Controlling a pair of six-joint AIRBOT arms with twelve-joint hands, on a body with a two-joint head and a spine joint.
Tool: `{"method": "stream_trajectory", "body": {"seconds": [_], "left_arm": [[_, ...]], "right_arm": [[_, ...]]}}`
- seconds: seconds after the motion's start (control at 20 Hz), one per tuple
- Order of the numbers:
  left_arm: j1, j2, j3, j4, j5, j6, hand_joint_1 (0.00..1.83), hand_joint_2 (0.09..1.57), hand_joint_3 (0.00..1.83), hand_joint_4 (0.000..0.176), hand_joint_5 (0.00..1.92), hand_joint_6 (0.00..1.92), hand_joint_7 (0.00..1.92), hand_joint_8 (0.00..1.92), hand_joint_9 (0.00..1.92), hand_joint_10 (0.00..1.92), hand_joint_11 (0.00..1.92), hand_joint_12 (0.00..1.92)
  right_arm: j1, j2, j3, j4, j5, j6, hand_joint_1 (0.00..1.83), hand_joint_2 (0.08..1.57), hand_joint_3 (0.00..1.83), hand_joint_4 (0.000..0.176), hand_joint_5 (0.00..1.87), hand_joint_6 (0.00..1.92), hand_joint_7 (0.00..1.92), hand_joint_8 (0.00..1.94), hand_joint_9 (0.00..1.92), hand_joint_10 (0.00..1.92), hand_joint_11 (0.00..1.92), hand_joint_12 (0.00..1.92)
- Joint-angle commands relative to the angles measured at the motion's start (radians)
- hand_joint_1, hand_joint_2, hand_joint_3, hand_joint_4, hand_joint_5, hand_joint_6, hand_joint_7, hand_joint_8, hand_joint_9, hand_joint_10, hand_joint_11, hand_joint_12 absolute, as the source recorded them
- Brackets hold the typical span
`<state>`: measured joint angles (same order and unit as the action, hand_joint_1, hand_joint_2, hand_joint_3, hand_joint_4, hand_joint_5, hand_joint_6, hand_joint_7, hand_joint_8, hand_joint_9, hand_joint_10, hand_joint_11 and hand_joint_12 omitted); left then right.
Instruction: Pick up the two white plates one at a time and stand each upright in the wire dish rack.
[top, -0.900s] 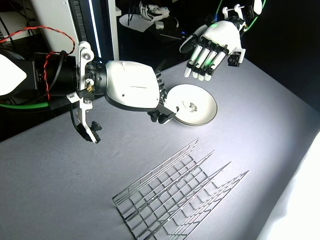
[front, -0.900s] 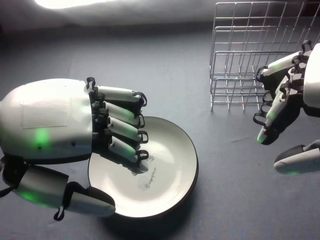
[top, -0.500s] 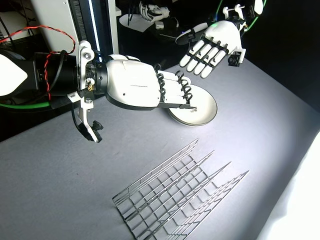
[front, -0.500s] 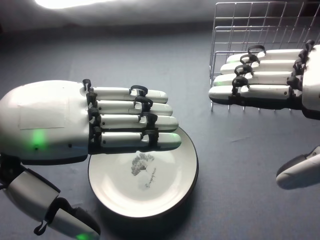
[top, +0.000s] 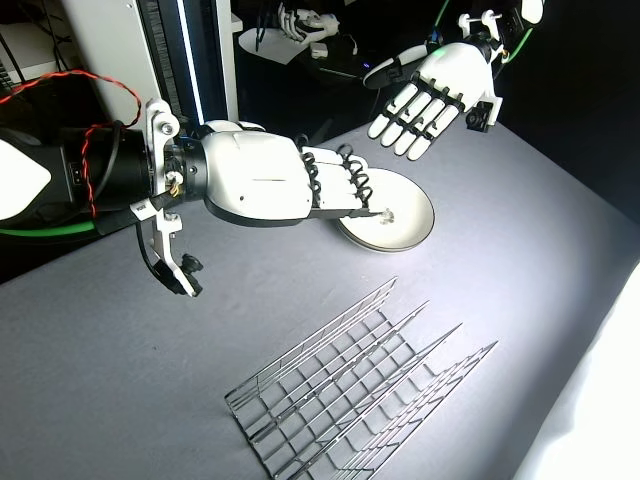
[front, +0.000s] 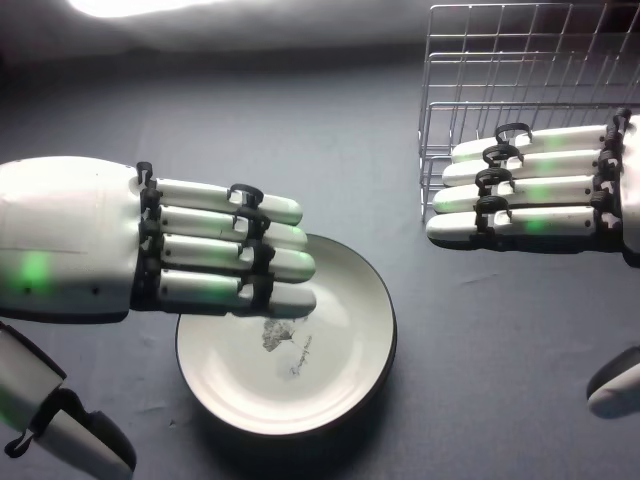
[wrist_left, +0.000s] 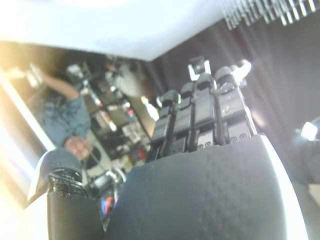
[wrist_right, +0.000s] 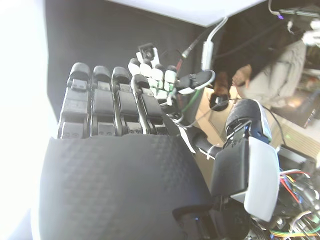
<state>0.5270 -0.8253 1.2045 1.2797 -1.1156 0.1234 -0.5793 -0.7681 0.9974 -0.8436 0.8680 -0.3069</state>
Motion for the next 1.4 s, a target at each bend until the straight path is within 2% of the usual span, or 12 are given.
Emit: {"method": "stream_trajectory", "body": {"seconds": [0.0, 0.25, 0.4, 0.65, 1.1, 1.35], "left_arm": [[-0.012, -0.008, 0.006, -0.037, -0.063, -0.005, 0.0, 1.0, 0.05, 0.0, 0.0, 0.0, 0.0, 0.0, 0.0, 0.0, 0.0, 0.0], [-0.022, -0.03, 0.059, 0.115, -0.136, -0.017, 0.0, 0.99, 0.05, 0.0, 0.0, 0.0, 0.0, 0.0, 0.0, 0.0, 0.0, 0.0], [-0.01, -0.053, 0.093, 0.177, -0.154, -0.017, 0.0, 1.0, 0.05, 0.0, 0.0, 0.0, 0.0, 0.0, 0.0, 0.0, 0.0, 0.0], [0.02, -0.101, 0.168, 0.238, -0.161, -0.017, 0.0, 1.0, 0.04, 0.0, 0.0, 0.0, 0.0, 0.0, 0.0, 0.0, 0.0, 0.0], [0.019, -0.189, 0.301, 0.314, -0.123, -0.034, 0.0, 1.02, 0.04, 0.0, 0.0, 0.0, 0.0, 0.0, 0.0, 0.0, 0.0, 0.0], [0.017, -0.212, 0.328, 0.326, -0.113, -0.035, 0.0, 1.02, 0.03, 0.0, 0.0, 0.0, 0.0, 0.0, 0.0, 0.0, 0.0, 0.0]], "right_arm": [[0.003, 0.001, -0.001, 0.061, 0.109, 0.004, 0.0, 0.98, 0.0, 0.0, 0.0, 0.0, 0.0, 0.0, 0.0, 0.0, 0.0, 0.0], [0.003, 0.002, -0.001, 0.061, 0.126, 0.004, 0.0, 0.97, 0.0, 0.0, 0.0, 0.0, 0.0, 0.0, 0.0, 0.0, 0.0, 0.0], [0.003, 0.002, -0.003, 0.062, 0.129, 0.004, 0.0, 0.96, 0.0, 0.0, 0.0, 0.0, 0.0, 0.0, 0.0, 0.0, 0.0, 0.0], [-0.007, 0.001, -0.003, 0.063, 0.131, 0.004, 0.0, 0.97, 0.0, 0.0, 0.0, 0.0, 0.0, 0.0, 0.0, 0.0, 0.0, 0.0], [-0.017, -0.001, 0.002, 0.058, 0.142, -0.002, 0.0, 0.99, 0.01, 0.0, 0.0, 0.0, 0.0, 0.0, 0.0, 0.0, 0.0, 0.0], [-0.004, -0.048, 0.073, -0.108, 0.171, -0.008, 0.0, 1.02, 0.02, 0.0, 0.0, 0.0, 0.0, 0.0, 0.0, 0.0, 0.0, 0.0]]}}
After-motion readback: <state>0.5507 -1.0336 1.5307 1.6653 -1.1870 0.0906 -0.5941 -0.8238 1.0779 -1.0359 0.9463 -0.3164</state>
